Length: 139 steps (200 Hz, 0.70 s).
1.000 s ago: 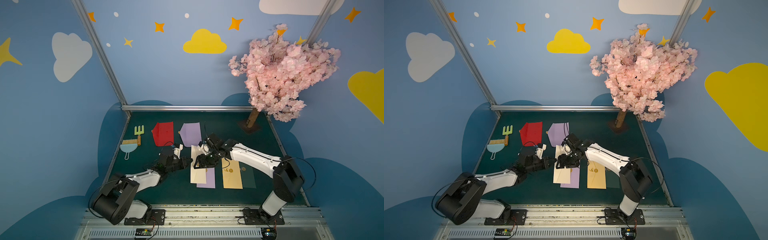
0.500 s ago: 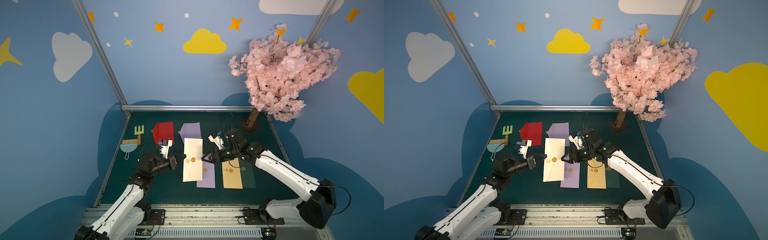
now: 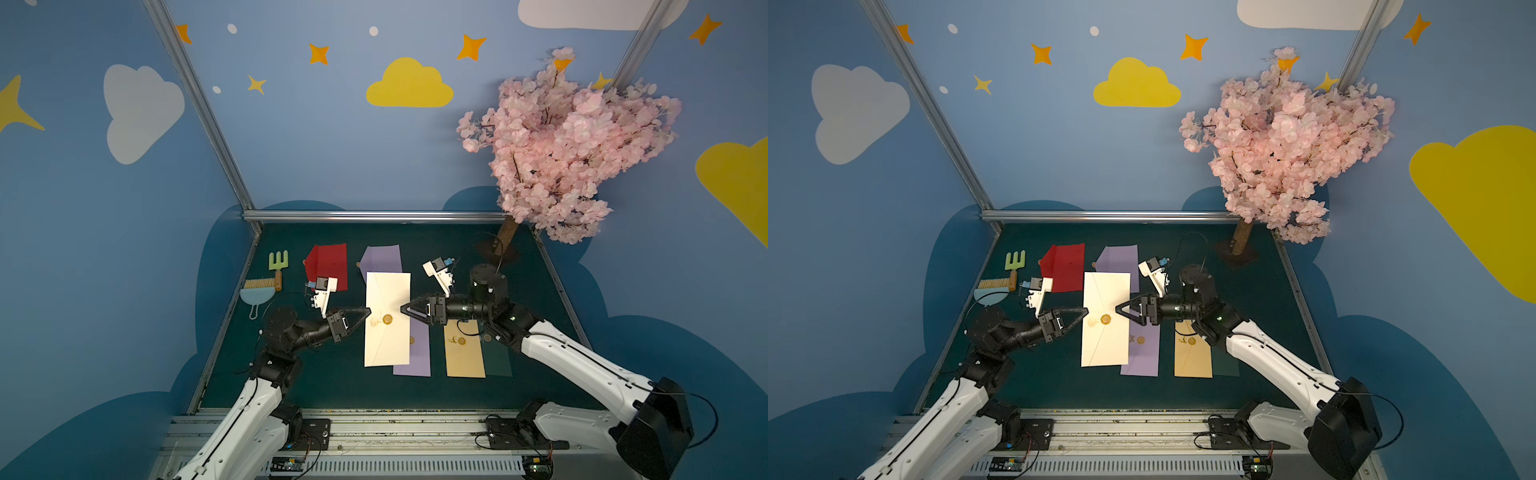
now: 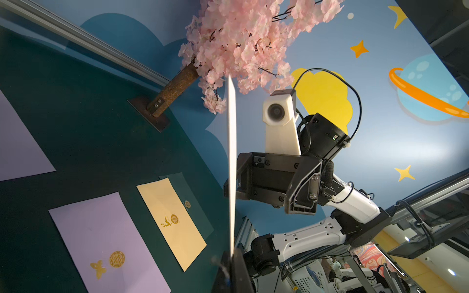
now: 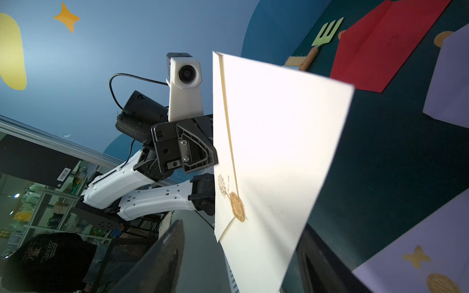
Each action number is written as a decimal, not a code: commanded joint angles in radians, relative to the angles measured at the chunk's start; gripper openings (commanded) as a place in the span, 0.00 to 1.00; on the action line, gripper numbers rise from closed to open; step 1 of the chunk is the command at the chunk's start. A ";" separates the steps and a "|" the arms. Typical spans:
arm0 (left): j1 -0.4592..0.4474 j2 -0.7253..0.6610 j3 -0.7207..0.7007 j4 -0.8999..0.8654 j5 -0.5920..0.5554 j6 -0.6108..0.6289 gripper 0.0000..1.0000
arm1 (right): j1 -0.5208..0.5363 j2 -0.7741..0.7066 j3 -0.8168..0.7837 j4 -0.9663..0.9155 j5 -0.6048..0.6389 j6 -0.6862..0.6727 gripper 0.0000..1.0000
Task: Open the envelope
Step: Pick up the envelope from the envelope.
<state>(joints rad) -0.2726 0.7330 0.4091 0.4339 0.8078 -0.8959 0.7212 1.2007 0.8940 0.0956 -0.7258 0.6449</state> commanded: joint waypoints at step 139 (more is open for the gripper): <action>0.028 0.023 0.007 0.049 -0.012 -0.013 0.03 | 0.047 0.125 0.051 0.268 -0.090 0.149 0.00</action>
<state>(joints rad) -0.2550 0.7567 0.4091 0.4988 0.8082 -0.9379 0.7567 1.3174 0.9142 0.3210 -0.7929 0.7834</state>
